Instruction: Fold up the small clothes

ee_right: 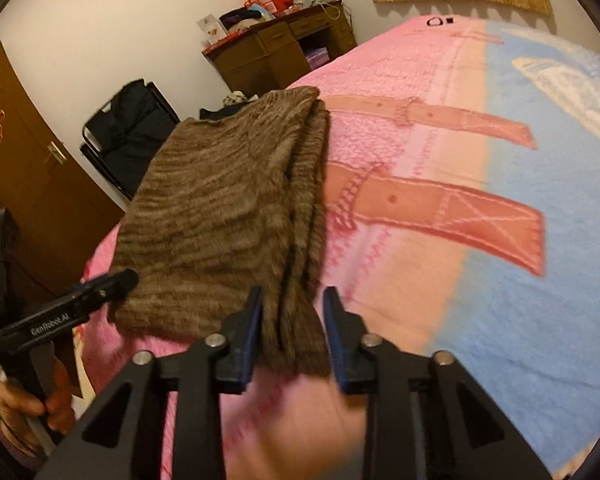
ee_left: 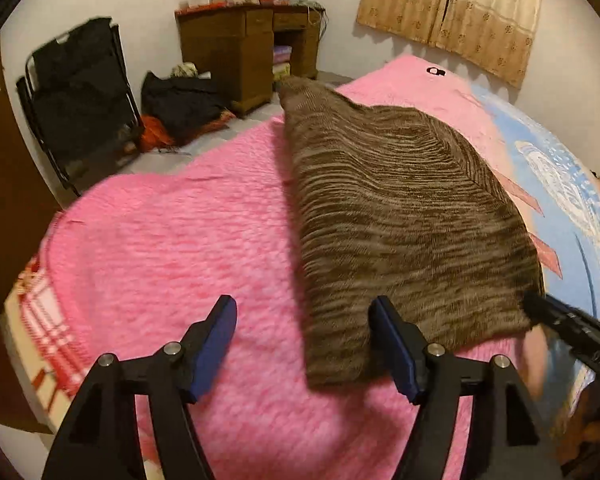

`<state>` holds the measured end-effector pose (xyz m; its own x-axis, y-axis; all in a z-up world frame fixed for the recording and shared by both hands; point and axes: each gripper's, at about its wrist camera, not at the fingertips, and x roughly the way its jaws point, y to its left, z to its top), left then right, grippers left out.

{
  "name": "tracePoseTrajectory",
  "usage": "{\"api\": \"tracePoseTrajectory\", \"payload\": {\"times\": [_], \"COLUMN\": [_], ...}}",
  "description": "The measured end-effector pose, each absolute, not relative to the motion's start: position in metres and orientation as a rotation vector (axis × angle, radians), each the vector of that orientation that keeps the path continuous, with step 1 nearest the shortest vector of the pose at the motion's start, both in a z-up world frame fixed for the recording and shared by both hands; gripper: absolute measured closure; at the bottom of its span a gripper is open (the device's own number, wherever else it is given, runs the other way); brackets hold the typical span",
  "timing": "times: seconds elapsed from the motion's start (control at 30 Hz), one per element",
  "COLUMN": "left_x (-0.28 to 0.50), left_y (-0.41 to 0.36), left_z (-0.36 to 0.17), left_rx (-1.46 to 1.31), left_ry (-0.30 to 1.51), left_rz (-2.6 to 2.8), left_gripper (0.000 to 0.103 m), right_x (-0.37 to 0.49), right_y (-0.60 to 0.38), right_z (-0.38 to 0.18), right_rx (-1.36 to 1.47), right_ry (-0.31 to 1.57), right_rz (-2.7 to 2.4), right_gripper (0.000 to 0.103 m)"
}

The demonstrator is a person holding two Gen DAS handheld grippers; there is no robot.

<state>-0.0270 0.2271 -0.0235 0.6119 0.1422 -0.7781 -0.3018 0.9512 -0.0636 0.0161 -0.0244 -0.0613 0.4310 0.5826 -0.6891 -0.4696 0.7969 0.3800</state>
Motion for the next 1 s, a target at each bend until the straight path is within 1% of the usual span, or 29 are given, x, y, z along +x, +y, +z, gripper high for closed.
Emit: {"api": "tracePoseTrajectory", "payload": {"times": [0.03,0.13,0.2,0.27,0.3,0.37,0.4,0.43,0.47,0.57,0.7,0.83,0.93,1.0], "left_x": [-0.033,-0.041,-0.042,-0.045,-0.047,-0.051,-0.049,-0.05,-0.049,-0.055,-0.057,-0.061,-0.066,-0.069], "left_y": [0.227,0.219,0.21,0.201,0.198,0.194,0.193,0.191,0.187,0.177,0.167,0.157,0.151,0.149], "left_z": [-0.021,-0.013,-0.006,-0.003,-0.002,-0.007,-0.011,-0.019,-0.023,-0.039,-0.053,-0.047,-0.04,-0.029], "left_rx": [-0.179,-0.113,-0.07,-0.042,-0.041,-0.065,-0.077,-0.092,-0.104,-0.181,-0.256,-0.266,-0.286,-0.289], "left_ry": [0.869,0.851,0.842,0.838,0.837,0.841,0.852,0.879,0.9,0.961,1.023,1.002,0.987,0.97], "left_rz": [0.277,0.334,0.331,0.33,0.33,0.338,0.334,0.331,0.333,0.305,0.26,0.188,0.131,0.112], "left_gripper": [0.033,0.033,0.033,0.032,0.032,0.029,0.028,0.028,0.028,0.028,0.028,0.028,0.028,0.026], "right_x": [0.011,-0.004,-0.009,-0.014,-0.015,-0.022,-0.026,-0.03,-0.035,-0.047,-0.059,-0.074,-0.083,-0.087], "right_y": [-0.03,-0.045,-0.048,-0.045,-0.042,-0.034,-0.03,-0.028,-0.025,-0.026,-0.024,-0.029,-0.04,-0.046], "right_z": [-0.06,-0.051,-0.04,-0.026,-0.02,-0.009,-0.005,-0.003,-0.003,-0.012,-0.031,-0.035,-0.027,-0.017], "right_rx": [0.134,0.154,0.179,0.196,0.189,0.156,0.139,0.122,0.105,0.089,0.084,0.071,0.09,0.098], "right_ry": [0.906,0.86,0.832,0.812,0.805,0.779,0.764,0.75,0.737,0.751,0.845,0.868,0.847,0.819], "right_rz": [0.647,0.593,0.566,0.572,0.571,0.558,0.549,0.534,0.508,0.442,0.403,0.376,0.351,0.335], "right_gripper": [0.062,0.06,0.051,0.036,0.033,0.022,0.018,0.012,0.007,0.007,0.007,0.007,0.002,0.002]}}
